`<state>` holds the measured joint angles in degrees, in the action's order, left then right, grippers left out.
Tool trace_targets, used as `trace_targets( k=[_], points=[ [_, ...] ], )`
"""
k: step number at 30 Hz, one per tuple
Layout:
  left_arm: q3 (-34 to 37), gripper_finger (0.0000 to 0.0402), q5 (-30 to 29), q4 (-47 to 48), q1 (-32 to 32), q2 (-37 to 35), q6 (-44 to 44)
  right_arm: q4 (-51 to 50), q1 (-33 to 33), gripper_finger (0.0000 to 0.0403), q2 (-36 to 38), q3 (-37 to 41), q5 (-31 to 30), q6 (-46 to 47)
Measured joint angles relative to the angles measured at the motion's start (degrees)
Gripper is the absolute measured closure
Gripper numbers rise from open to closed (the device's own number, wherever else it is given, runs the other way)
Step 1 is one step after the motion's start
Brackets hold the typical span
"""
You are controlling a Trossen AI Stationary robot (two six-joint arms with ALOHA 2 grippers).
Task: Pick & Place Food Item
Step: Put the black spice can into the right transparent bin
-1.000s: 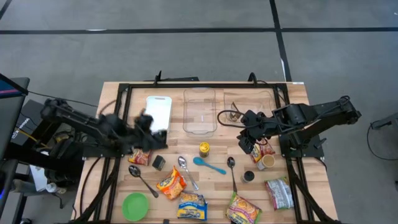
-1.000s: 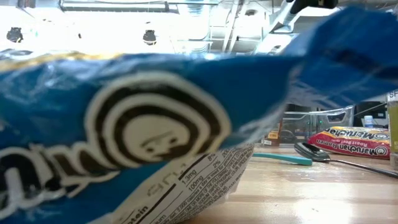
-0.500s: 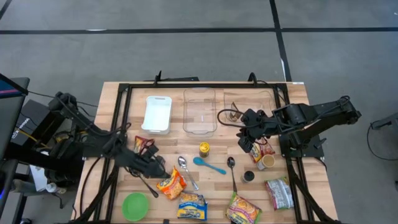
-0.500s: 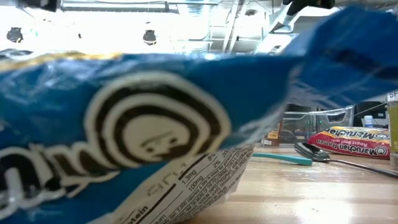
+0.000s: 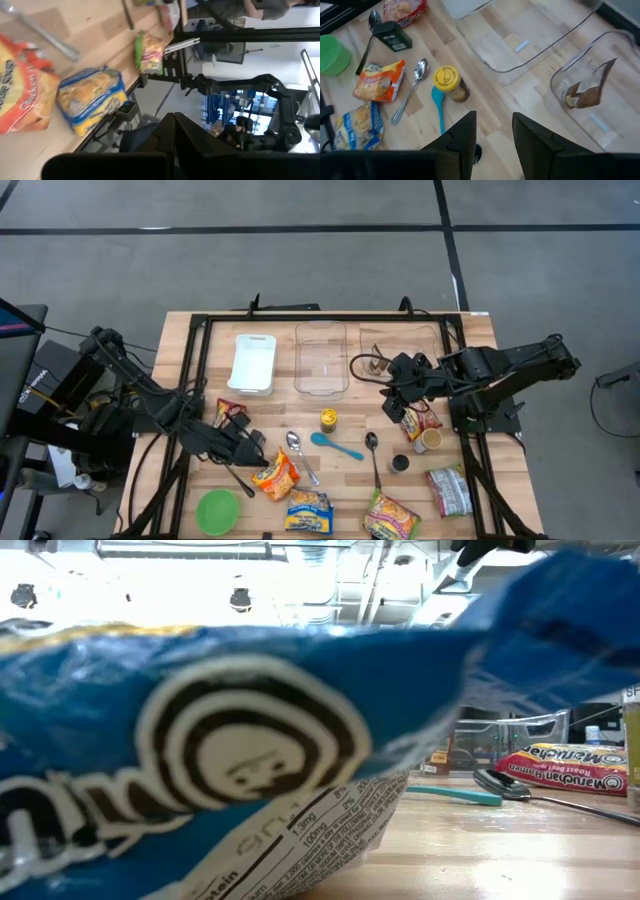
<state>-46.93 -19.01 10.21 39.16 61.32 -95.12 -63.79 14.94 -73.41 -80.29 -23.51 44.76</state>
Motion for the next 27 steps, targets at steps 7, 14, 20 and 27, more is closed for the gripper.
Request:
trace_targets(
  k=[7, 14, 20, 27],
  points=[
    [-13.52, 0.0401, -3.74, 13.82, -0.02, 4.06, 5.01, 0.09, 0.00, 0.0282, 0.00, 0.00, -2.54, -0.20],
    [-27.57, 0.0401, -3.66, 40.14, -0.26, 13.56, 4.97, 0.13, 0.00, 0.0282, 0.00, 0.00, -2.54, -0.20],
    [-31.20, 0.0401, -2.87, 58.41, -1.83, 19.96, 2.83, 0.20, 0.00, 0.0282, 0.00, 0.00, -2.54, -0.20],
    [-31.18, 0.0401, 0.63, 68.92, -4.57, 25.31, 0.14, 0.45, 0.00, 0.0282, 0.00, 0.00, -2.54, -0.19]
  ],
)
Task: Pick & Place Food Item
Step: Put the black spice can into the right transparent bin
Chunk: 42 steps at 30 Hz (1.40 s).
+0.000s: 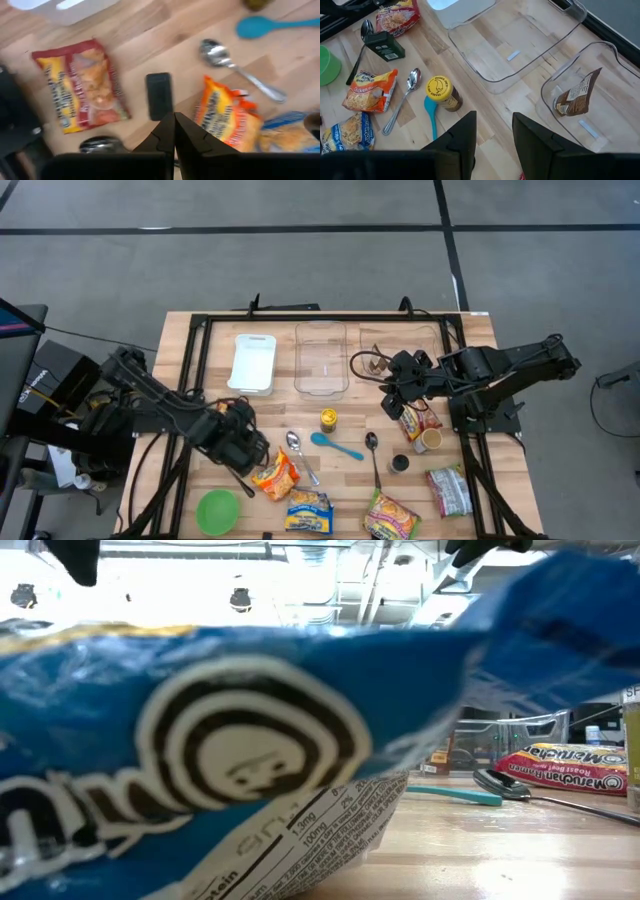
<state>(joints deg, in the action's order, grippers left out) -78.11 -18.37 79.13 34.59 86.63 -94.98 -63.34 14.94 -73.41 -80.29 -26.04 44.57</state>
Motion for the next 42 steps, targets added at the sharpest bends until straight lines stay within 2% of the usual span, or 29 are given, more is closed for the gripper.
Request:
trace_targets(
  k=[5, 14, 19, 24, 34, 42],
  points=[
    [0.00, 0.0401, 0.86, -0.63, -0.50, 1.51, 0.00, -0.01, 0.00, 0.0282, 0.00, 0.00, 0.00, 0.01],
    [0.00, 0.0401, 0.86, -0.73, -0.50, -0.01, 0.00, 0.14, 0.00, 0.0282, 0.00, 0.00, 0.02, 0.01],
    [0.04, 0.0387, 0.86, -0.74, -0.50, -0.02, 0.15, 0.92, 0.00, 0.0282, 0.00, 0.00, 0.04, 0.01],
    [0.04, 0.0347, 0.88, -0.73, -0.50, -0.02, 1.25, 1.08, 0.00, 0.0282, 0.00, 0.00, 0.26, 0.01],
    [0.47, 0.0225, 0.70, -1.00, -1.22, -0.02, 1.72, 1.08, 0.00, 0.0282, 0.00, 0.00, 0.44, 0.01],
    [8.91, 0.0180, 1.28, -11.05, -1.14, -0.02, -0.92, 1.62, 0.07, 0.0282, 0.00, 0.00, 0.46, 0.45]
  ],
)
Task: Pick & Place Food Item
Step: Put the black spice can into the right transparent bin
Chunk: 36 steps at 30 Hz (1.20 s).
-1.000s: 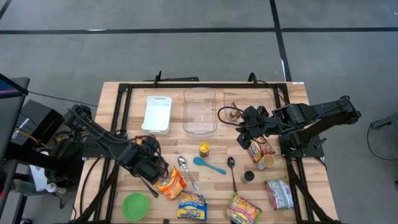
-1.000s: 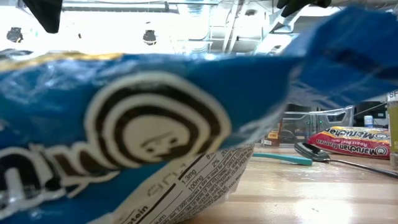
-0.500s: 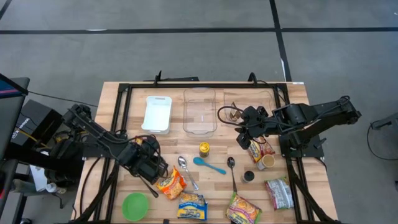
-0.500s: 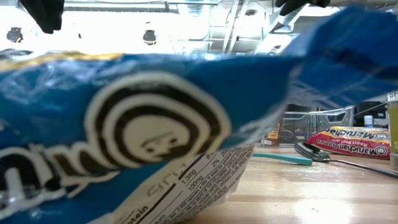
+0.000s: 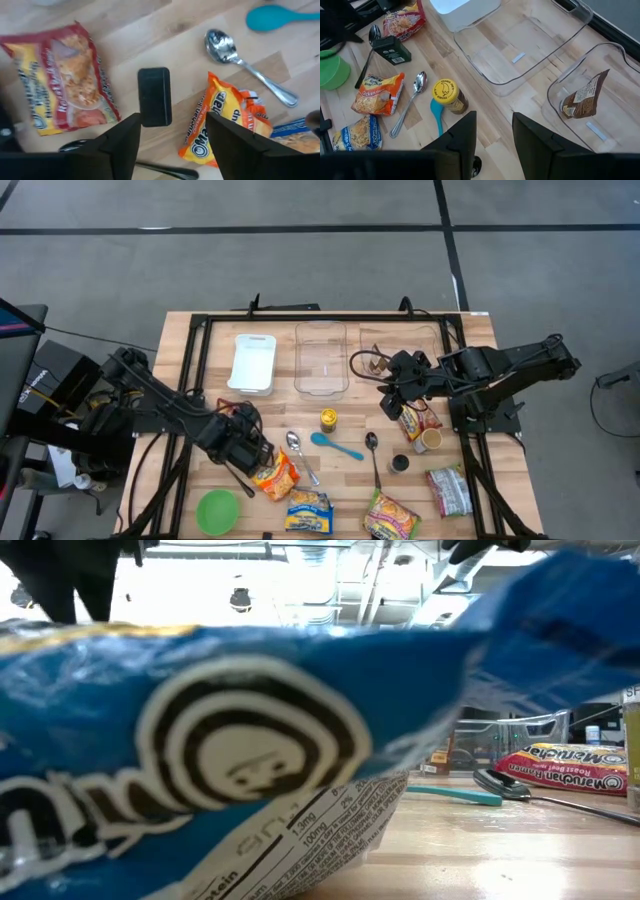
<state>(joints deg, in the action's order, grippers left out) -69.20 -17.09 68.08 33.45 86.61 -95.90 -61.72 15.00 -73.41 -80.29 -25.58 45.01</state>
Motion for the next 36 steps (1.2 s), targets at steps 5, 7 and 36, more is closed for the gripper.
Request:
trace_targets(
  k=[5, 7, 36],
  points=[
    [3.67, 0.0170, 0.73, -1.54, 0.00, 0.00, -0.76, 0.31, -0.02, 0.0282, 0.00, 0.00, 0.04, 0.00],
    [4.43, 0.0167, 1.00, -1.47, 0.00, 0.02, -0.90, 0.52, -0.02, 0.0282, 0.00, 0.00, 0.06, 0.00],
    [16.21, 0.0161, -3.07, -18.15, 2.31, 0.00, -3.67, 0.88, -0.02, 0.0282, 0.00, 0.00, 0.11, 0.02]
  ],
)
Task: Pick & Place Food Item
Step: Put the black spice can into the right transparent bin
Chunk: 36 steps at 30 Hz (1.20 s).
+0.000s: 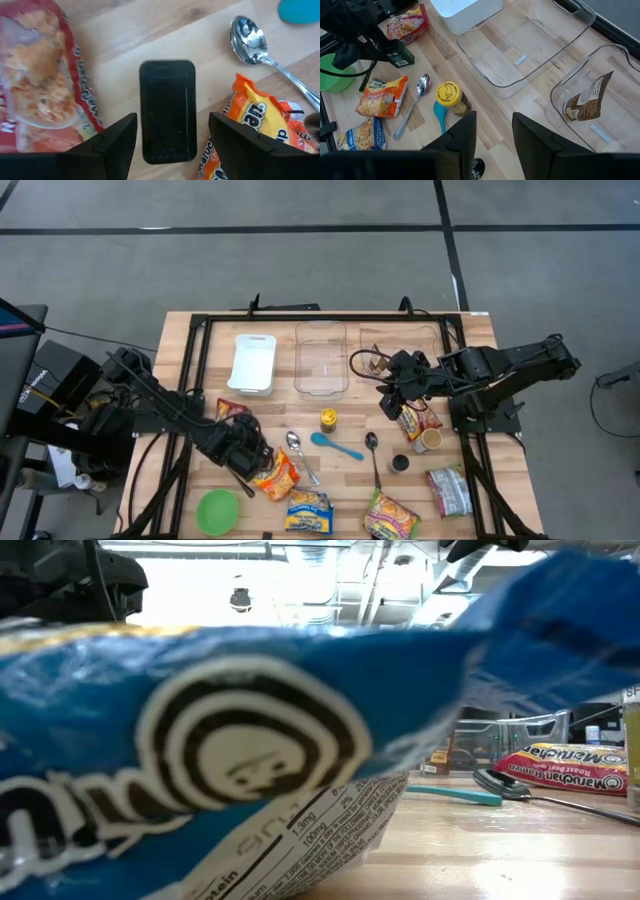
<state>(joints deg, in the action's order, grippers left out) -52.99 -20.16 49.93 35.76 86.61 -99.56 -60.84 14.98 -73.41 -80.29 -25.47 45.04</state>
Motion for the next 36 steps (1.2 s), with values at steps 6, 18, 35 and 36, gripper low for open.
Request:
trace_targets(
  k=[6, 18, 35, 36],
  points=[
    [2.69, 0.0161, 0.02, -1.42, 0.69, 0.00, -1.86, 0.02, 0.00, 0.0282, 0.00, 0.00, 0.00, 0.00],
    [5.39, 0.0161, -0.52, -4.53, 0.80, 0.00, -1.33, 0.02, 0.00, 0.0282, 0.00, 0.00, -0.02, 0.00],
    [5.51, 0.0161, -5.02, -3.91, 1.53, 0.02, 0.64, 0.02, 0.00, 0.0282, 0.00, 0.00, -0.02, 0.02],
    [5.51, 0.0161, -4.32, -3.89, 1.72, 0.00, 0.61, 0.02, 0.00, 0.0282, 0.00, 0.00, -0.02, 0.01]
  ],
)
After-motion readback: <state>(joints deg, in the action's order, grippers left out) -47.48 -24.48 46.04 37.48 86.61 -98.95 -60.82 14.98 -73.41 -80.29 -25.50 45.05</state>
